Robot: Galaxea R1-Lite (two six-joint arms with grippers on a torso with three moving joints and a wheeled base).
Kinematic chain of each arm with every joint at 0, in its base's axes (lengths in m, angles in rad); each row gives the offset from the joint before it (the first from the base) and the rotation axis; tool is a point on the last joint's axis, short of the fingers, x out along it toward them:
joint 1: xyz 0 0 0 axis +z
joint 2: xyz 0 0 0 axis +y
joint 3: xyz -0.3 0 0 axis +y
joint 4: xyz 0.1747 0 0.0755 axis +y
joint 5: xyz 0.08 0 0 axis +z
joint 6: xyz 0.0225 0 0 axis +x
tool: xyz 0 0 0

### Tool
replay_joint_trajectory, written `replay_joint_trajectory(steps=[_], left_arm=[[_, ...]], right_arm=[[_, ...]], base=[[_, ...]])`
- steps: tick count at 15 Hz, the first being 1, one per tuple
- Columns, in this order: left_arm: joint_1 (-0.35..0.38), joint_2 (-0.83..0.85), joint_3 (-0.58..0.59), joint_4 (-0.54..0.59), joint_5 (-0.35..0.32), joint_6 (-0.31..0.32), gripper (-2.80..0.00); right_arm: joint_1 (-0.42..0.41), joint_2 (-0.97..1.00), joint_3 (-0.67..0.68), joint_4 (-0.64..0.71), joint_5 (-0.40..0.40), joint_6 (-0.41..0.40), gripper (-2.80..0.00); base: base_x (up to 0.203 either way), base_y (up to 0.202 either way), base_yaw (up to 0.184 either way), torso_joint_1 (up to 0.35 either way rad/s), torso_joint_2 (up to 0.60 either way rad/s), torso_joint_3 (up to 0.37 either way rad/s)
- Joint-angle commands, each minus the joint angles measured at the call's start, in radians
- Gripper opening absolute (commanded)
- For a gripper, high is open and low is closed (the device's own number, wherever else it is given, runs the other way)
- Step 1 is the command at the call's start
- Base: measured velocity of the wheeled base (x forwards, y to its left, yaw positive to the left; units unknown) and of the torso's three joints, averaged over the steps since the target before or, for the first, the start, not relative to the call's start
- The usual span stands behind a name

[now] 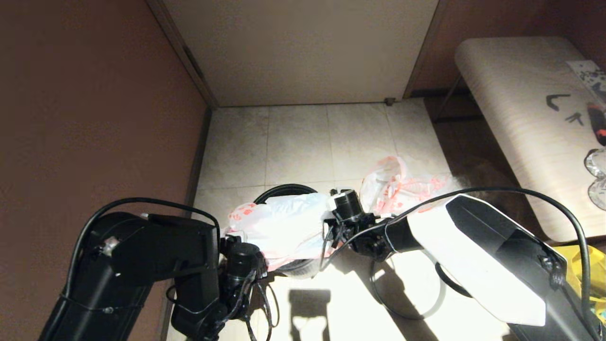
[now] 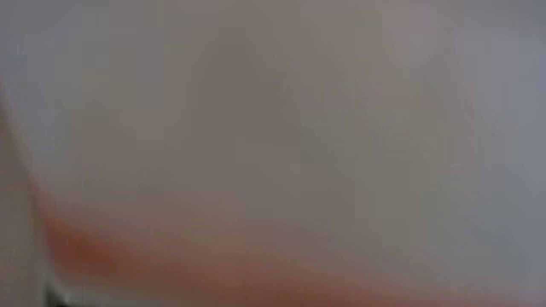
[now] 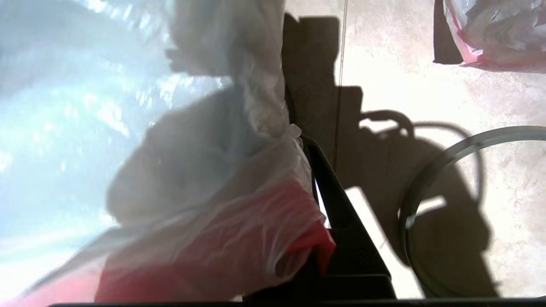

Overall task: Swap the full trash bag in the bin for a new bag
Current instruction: Put the new garbage bag on the trash can

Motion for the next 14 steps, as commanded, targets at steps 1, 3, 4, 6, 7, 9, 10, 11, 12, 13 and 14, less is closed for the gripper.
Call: replay_joint_trajectory(steps=[1,3,4,6,7,9,10,11,12,13,14], left_arm=[[0.005,-0.030,0.004,-0.008,0.004,-0.011,-2.80],[-0.015,-0.038,0.046,-0.020,0.002,-0.016,-2.80],[-0.024,-0.030,0.060,-0.036,0.000,-0.013,-2.80],[-0.029,-0.008,0.062,-0.040,-0.001,-0.009,-2.80],[-0.028,0.001,0.067,-0.041,-0.001,-0.009,-2.80],[-0.028,-0.001,0.098,-0.045,-0.004,-0.011,-2.80],[-0.028,-0.005,0.110,-0.057,-0.005,-0.012,-2.80],[-0.026,-0.005,0.114,-0.069,-0.005,-0.011,-2.80],[-0.024,-0.010,0.124,-0.099,-0.005,-0.009,-2.80],[-0.022,-0.014,0.132,-0.104,-0.005,-0.009,-2.80],[-0.018,-0.020,0.141,-0.104,-0.008,-0.009,-2.80]], right_arm=[[0.002,-0.040,0.014,0.001,-0.004,0.006,-2.80],[0.008,-0.094,0.135,0.000,-0.003,0.019,-2.80],[0.013,-0.103,0.189,-0.005,-0.006,0.022,-2.80],[0.017,-0.097,0.272,-0.045,-0.012,0.024,-2.80],[0.017,-0.092,0.304,-0.072,-0.021,0.025,-2.80],[0.019,-0.109,0.369,-0.095,-0.031,0.025,-2.80],[0.021,-0.128,0.405,-0.114,-0.032,0.025,-2.80],[0.023,-0.147,0.428,-0.151,-0.033,0.025,-2.80],[0.023,-0.175,0.437,-0.172,-0.033,0.025,-2.80],[0.022,-0.188,0.447,-0.181,-0.033,0.022,-2.80],[0.022,-0.189,0.455,-0.180,-0.033,0.017,-2.80]], base=[[0.000,0.000,0.000,0.000,0.00,0.000],[0.000,0.000,0.000,0.000,0.00,0.000],[0.000,0.000,0.000,0.000,0.00,0.000],[0.000,0.000,0.000,0.000,0.00,0.000],[0.000,0.000,0.000,0.000,0.00,0.000],[0.000,0.000,0.000,0.000,0.00,0.000],[0.000,0.000,0.000,0.000,0.00,0.000],[0.000,0.000,0.000,0.000,0.00,0.000],[0.000,0.000,0.000,0.000,0.00,0.000],[0.000,0.000,0.000,0.000,0.00,0.000],[0.000,0.000,0.000,0.000,0.00,0.000]])
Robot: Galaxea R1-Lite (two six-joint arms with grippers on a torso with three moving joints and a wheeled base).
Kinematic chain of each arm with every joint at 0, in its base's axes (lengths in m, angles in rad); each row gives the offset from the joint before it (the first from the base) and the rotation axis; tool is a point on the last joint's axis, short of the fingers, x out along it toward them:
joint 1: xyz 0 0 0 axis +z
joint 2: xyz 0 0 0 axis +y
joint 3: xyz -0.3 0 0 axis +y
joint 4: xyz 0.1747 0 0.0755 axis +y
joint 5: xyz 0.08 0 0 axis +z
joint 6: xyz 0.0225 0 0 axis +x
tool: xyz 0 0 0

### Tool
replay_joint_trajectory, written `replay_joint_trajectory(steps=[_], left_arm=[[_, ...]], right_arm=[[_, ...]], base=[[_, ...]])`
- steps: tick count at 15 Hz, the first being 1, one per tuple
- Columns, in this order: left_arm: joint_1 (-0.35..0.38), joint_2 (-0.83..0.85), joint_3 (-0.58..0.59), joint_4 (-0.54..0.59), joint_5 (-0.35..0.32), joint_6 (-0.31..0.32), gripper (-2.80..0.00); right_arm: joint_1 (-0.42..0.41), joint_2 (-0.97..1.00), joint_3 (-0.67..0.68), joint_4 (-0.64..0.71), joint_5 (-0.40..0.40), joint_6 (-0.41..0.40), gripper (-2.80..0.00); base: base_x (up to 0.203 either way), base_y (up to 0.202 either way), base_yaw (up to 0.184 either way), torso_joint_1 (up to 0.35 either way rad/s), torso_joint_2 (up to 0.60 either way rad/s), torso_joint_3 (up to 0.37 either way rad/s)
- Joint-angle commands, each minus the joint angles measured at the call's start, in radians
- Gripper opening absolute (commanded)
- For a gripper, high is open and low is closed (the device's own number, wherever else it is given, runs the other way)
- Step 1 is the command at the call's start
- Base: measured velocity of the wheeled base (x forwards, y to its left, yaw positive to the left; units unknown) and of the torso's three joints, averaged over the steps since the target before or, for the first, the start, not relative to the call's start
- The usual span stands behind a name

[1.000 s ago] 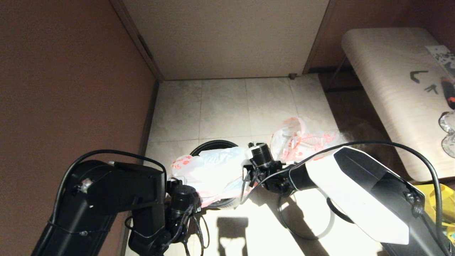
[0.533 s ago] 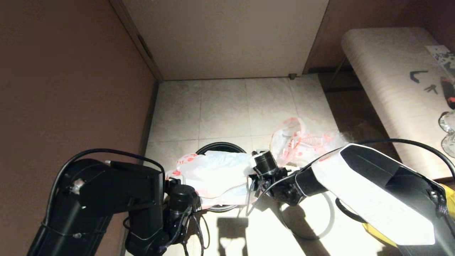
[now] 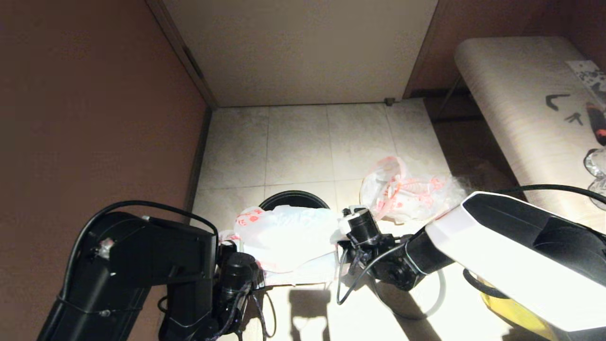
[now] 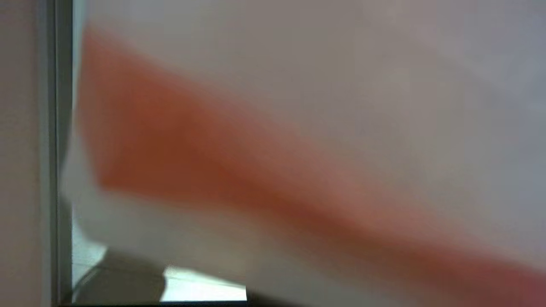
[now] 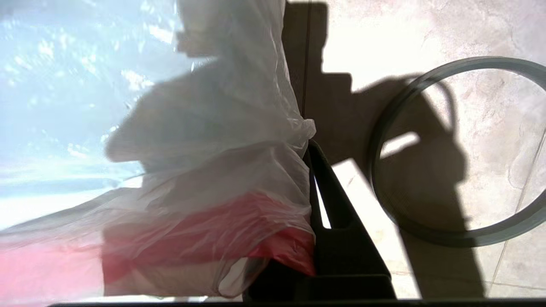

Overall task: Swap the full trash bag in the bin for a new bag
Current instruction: Put the new garbage bag on the trash can

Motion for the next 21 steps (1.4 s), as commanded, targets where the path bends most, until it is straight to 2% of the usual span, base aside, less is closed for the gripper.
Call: replay_joint_trajectory(steps=[1,7,10,13,16,19,21], left_arm=[[0.008,-0.011,0.012,-0.008,0.002,0.000,-2.80],[0.023,-0.029,0.075,-0.006,-0.110,0.042,-2.80],[0.044,0.008,0.044,-0.001,-0.113,0.090,-2.80],[0.085,0.016,-0.017,0.073,-0.086,0.124,-2.80],[0.076,0.063,-0.114,0.090,0.029,0.125,-2.80],[0.011,0.062,-0.118,0.086,0.031,0.087,-2.80],[0.006,0.067,-0.118,0.082,0.031,0.080,-2.80]], right_arm=[[0.000,-0.015,0.013,-0.003,-0.002,-0.005,-2.80],[0.002,0.088,0.006,-0.012,-0.002,-0.010,-2.80],[-0.009,0.143,-0.057,-0.012,-0.002,-0.037,-2.80],[-0.028,0.163,-0.139,-0.007,-0.013,-0.067,-2.80],[-0.056,0.185,-0.219,-0.004,-0.032,-0.104,-2.80],[-0.050,0.161,-0.218,-0.006,-0.047,-0.110,-2.80],[-0.033,0.148,-0.179,-0.015,-0.047,-0.106,-2.80]], base=[[0.000,0.000,0.000,0.000,0.00,0.000],[0.000,0.000,0.000,0.000,0.00,0.000],[0.000,0.000,0.000,0.000,0.00,0.000],[0.000,0.000,0.000,0.000,0.00,0.000],[0.000,0.000,0.000,0.000,0.00,0.000],[0.000,0.000,0.000,0.000,0.00,0.000],[0.000,0.000,0.000,0.000,0.00,0.000]])
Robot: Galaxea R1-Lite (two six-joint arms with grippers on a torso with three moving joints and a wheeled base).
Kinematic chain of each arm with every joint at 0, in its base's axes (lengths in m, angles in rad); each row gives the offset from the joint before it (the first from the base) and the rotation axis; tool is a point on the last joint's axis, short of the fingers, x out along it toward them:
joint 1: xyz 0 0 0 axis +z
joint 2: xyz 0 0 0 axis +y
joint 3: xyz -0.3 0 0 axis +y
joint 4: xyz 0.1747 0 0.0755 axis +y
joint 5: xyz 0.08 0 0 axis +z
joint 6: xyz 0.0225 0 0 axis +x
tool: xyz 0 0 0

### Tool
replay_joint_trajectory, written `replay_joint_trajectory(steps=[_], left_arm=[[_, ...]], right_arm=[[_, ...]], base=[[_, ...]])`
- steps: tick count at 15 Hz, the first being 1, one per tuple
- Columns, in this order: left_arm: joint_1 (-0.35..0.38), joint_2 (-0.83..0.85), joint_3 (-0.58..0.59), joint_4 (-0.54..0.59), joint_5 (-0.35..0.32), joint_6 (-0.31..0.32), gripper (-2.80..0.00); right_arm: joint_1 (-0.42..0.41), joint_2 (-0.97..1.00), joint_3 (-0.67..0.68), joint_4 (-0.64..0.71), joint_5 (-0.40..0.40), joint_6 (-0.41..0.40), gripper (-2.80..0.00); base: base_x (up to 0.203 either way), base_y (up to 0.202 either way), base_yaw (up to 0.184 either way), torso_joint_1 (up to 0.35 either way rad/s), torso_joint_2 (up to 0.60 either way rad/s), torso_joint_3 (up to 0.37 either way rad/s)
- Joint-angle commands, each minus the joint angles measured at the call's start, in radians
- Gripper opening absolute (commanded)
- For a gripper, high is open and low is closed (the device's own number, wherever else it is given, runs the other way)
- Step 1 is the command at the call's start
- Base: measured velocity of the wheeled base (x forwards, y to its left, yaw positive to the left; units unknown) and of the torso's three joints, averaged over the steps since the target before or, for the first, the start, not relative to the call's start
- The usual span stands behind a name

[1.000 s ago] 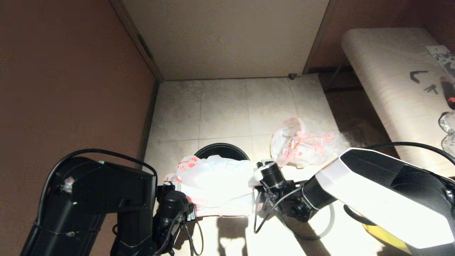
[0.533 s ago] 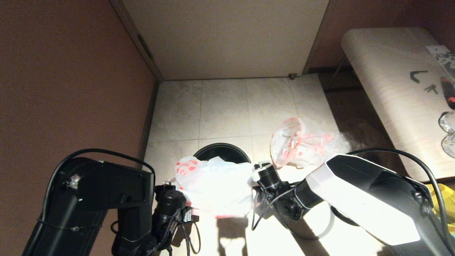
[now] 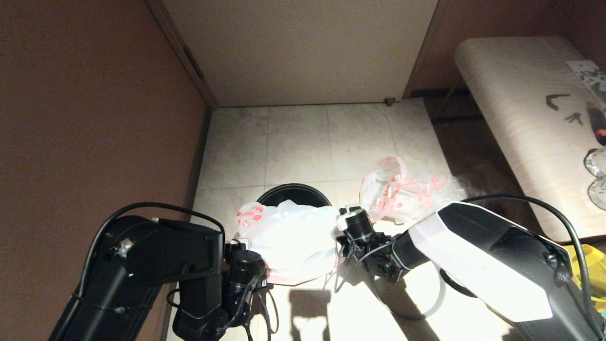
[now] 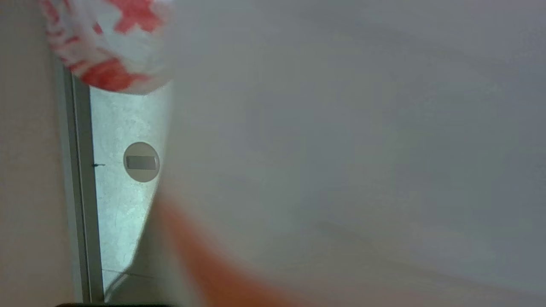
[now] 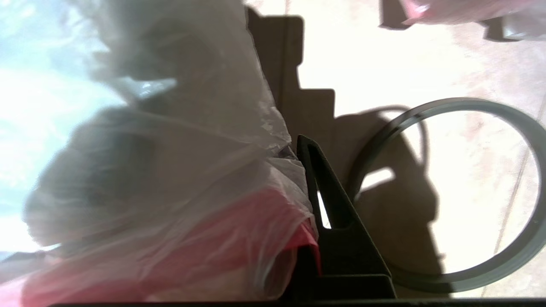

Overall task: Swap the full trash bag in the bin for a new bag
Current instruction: Put the new garbage bag on the trash can

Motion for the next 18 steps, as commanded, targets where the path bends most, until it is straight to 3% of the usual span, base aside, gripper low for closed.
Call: replay_joint_trajectory(steps=[1,5,8,13,14,15,18], left_arm=[[-0.005,0.002,0.000,-0.014,0.003,-0.010,-2.80],[0.059,0.007,0.001,-0.018,0.038,-0.010,-2.80],[0.053,0.017,-0.050,-0.021,0.089,-0.011,-2.80],[0.041,0.036,-0.061,-0.059,0.095,-0.011,-2.80],[0.038,0.036,-0.053,-0.059,0.095,-0.010,-0.91],[0.035,0.032,-0.038,-0.061,0.095,-0.011,0.00],[0.015,-0.017,0.087,-0.092,0.092,-0.015,0.00]], right_arm=[[0.018,-0.013,0.028,-0.012,-0.002,0.003,-2.80],[0.004,-0.001,0.020,-0.036,-0.005,-0.001,-2.80],[-0.014,-0.008,-0.001,-0.058,-0.017,-0.002,-2.80],[-0.011,-0.005,0.000,-0.072,-0.017,-0.001,-2.80],[-0.008,-0.003,0.002,-0.072,-0.017,0.001,-2.80],[-0.005,-0.003,0.003,-0.072,-0.018,0.001,-2.80],[0.001,-0.017,0.008,-0.071,-0.019,-0.002,-2.80]], base=[[0.000,0.000,0.000,0.000,0.00,0.000],[0.000,0.000,0.000,0.000,0.00,0.000],[0.000,0.000,0.000,0.000,0.00,0.000],[0.000,0.000,0.000,0.000,0.00,0.000],[0.000,0.000,0.000,0.000,0.00,0.000],[0.000,0.000,0.000,0.000,0.00,0.000],[0.000,0.000,0.000,0.000,0.00,0.000]])
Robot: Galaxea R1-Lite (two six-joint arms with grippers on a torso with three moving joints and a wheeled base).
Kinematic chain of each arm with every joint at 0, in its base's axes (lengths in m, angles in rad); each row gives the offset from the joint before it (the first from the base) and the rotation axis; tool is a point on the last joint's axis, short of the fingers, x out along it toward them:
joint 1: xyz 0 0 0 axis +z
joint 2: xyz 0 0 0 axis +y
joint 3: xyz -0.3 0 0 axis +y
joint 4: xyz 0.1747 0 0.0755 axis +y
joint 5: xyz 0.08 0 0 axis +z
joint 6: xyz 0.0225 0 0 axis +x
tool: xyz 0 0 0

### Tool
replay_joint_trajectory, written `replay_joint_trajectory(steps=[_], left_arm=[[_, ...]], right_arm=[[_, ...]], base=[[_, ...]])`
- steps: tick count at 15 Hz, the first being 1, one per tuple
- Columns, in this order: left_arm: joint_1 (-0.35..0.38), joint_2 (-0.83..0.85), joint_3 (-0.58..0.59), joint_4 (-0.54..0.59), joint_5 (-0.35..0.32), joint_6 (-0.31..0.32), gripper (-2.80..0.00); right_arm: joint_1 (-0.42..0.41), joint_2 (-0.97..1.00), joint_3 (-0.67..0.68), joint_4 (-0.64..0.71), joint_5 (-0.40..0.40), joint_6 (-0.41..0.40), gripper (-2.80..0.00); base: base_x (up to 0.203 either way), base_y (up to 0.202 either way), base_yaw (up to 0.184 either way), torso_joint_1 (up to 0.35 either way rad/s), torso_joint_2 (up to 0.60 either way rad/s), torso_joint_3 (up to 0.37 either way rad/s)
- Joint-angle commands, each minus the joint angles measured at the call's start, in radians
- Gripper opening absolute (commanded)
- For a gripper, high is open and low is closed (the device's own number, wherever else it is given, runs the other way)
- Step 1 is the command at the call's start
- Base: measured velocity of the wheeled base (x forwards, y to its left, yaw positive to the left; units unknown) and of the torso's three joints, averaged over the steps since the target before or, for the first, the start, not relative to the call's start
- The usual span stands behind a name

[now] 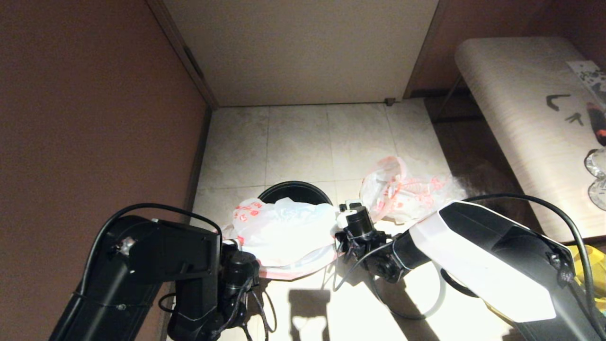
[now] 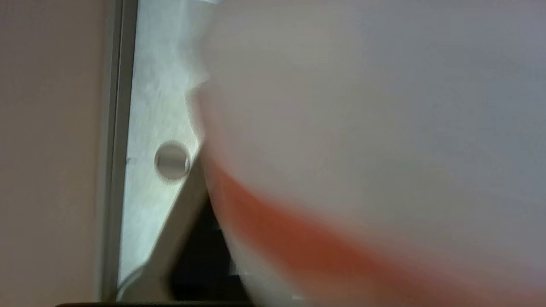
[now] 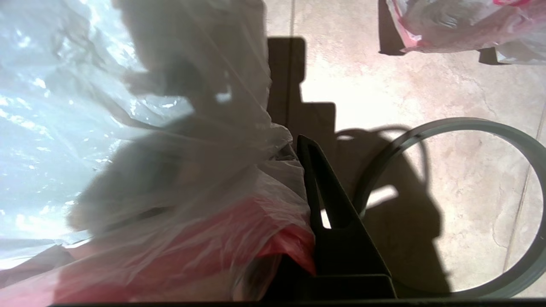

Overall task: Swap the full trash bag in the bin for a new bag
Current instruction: Put the new garbage bag on the trash can

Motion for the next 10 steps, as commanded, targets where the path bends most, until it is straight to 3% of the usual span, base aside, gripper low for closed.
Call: replay_joint_trajectory(steps=[1,5,10], left_arm=[[-0.015,-0.048,0.080,-0.038,0.002,-0.007,0.00],[-0.028,-0.100,0.162,-0.109,-0.019,-0.055,0.00],[-0.044,-0.111,0.129,-0.086,-0.090,-0.081,0.00]], right_arm=[[0.001,-0.008,0.002,-0.003,-0.002,0.000,-2.80],[0.002,-0.006,-0.002,-0.002,-0.002,-0.004,-2.80],[0.001,-0.006,-0.004,-0.003,-0.002,-0.014,-2.80]], base=[[0.000,0.000,0.000,0.000,0.00,0.000],[0.000,0.000,0.000,0.000,0.00,0.000],[0.000,0.000,0.000,0.000,0.00,0.000]])
